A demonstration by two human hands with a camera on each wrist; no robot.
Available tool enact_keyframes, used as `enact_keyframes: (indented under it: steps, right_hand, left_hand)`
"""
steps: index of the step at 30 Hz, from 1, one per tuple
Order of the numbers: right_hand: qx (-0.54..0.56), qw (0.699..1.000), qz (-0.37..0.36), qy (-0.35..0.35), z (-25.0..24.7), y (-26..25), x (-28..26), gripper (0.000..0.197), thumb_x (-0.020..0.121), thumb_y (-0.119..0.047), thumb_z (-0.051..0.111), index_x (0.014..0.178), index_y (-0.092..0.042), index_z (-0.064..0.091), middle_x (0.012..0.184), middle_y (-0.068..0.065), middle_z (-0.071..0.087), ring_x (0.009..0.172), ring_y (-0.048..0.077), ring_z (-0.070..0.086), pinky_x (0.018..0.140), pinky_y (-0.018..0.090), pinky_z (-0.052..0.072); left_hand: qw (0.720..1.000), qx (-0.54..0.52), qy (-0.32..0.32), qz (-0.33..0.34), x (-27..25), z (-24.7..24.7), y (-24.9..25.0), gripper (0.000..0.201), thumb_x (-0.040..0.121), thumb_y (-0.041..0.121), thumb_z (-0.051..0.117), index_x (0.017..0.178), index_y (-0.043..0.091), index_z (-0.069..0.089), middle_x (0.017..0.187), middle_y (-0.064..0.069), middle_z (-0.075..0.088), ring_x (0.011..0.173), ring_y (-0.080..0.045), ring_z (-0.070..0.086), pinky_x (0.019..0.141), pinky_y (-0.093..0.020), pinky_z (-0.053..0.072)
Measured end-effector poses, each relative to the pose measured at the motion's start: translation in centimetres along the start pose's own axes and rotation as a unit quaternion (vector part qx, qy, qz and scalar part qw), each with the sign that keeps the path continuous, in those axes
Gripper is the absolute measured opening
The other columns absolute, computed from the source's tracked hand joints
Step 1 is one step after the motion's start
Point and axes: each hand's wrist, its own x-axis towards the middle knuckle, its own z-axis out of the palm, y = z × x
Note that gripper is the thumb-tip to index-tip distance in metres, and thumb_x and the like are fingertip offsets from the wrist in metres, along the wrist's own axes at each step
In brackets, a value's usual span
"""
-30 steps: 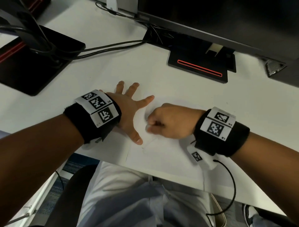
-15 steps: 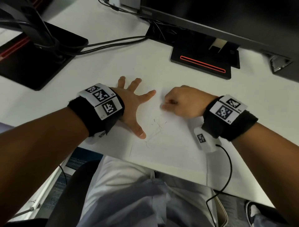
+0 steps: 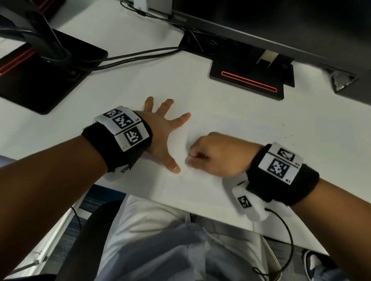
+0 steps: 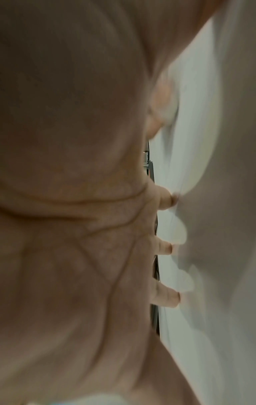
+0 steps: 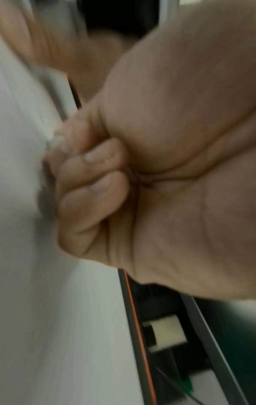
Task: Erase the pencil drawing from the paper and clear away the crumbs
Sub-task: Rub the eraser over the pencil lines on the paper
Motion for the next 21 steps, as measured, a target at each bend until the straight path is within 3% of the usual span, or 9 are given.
enact_keyframes:
  steps: [3,6,10,14,17,21]
  right_hand:
    - [-0.008,0.996,0.067,0.054,-1.5,2.4,0.3,0.045,0.102,-0.037,0.044,0.073,-0.005,0.057,0.068,0.005,0.058,0.063,0.016,0.05,0.059,0.03,0.037]
    - [0.015,0.993,0.082,0.084,-1.1,3.4,0.1,0.042,0.102,-0.036,0.045,0.076,-0.005,0.055,0.065,0.001,0.053,0.06,0.013,0.046,0.054,0.026,0.033]
    - [0.017,0.994,0.072,0.082,-1.0,3.6,0.0,0.038,0.102,-0.036,0.045,0.078,-0.009,0.057,0.066,0.0,0.055,0.062,0.014,0.05,0.058,0.027,0.036]
    - [0.005,0.993,0.089,0.081,-1.5,4.0,0.3,0.038,0.102,-0.037,0.046,0.074,-0.014,0.054,0.065,-0.002,0.053,0.061,0.011,0.048,0.055,0.025,0.032]
    - [-0.015,0.992,0.088,0.084,-1.4,3.3,0.2,0.037,0.103,-0.034,0.043,0.072,-0.014,0.05,0.066,-0.002,0.052,0.06,0.007,0.044,0.057,0.027,0.031]
    - [0.005,1.0,0.0,0.027,0.4,-0.2,-0.2,0.035,0.102,-0.031,0.044,0.071,-0.015,0.052,0.062,-0.003,0.053,0.058,0.008,0.048,0.059,0.026,0.039]
  left_hand:
    - [1.0,0.004,0.001,-0.004,-0.3,0.0,0.1,0.145,0.045,0.09,0.069,0.146,0.05,-0.027,0.158,0.003,-0.035,0.146,-0.038,-0.026,0.109,-0.073,0.014]
    - [0.999,0.042,0.031,0.007,-0.4,0.4,0.8,0.147,0.047,0.093,0.063,0.15,0.038,-0.026,0.158,-0.003,-0.036,0.146,-0.037,-0.027,0.111,-0.074,0.006]
    - [0.982,0.099,0.106,0.118,-0.4,0.4,1.8,0.137,0.056,0.087,0.064,0.152,0.039,-0.022,0.16,-0.004,-0.032,0.146,-0.036,-0.027,0.113,-0.069,-0.004]
    - [0.989,0.059,0.037,0.128,0.1,0.7,1.8,0.135,0.058,0.088,0.063,0.154,0.038,-0.018,0.16,0.006,-0.031,0.147,-0.029,-0.027,0.117,-0.062,-0.009]
    - [0.991,0.041,0.025,0.121,0.2,1.0,1.6,0.141,0.056,0.09,0.062,0.153,0.033,-0.022,0.159,0.011,-0.032,0.147,-0.026,-0.028,0.118,-0.061,-0.007]
    - [0.992,0.057,0.012,0.112,0.2,1.1,1.9,0.148,0.051,0.093,0.06,0.152,0.029,-0.026,0.158,0.012,-0.035,0.146,-0.026,-0.031,0.117,-0.063,-0.007]
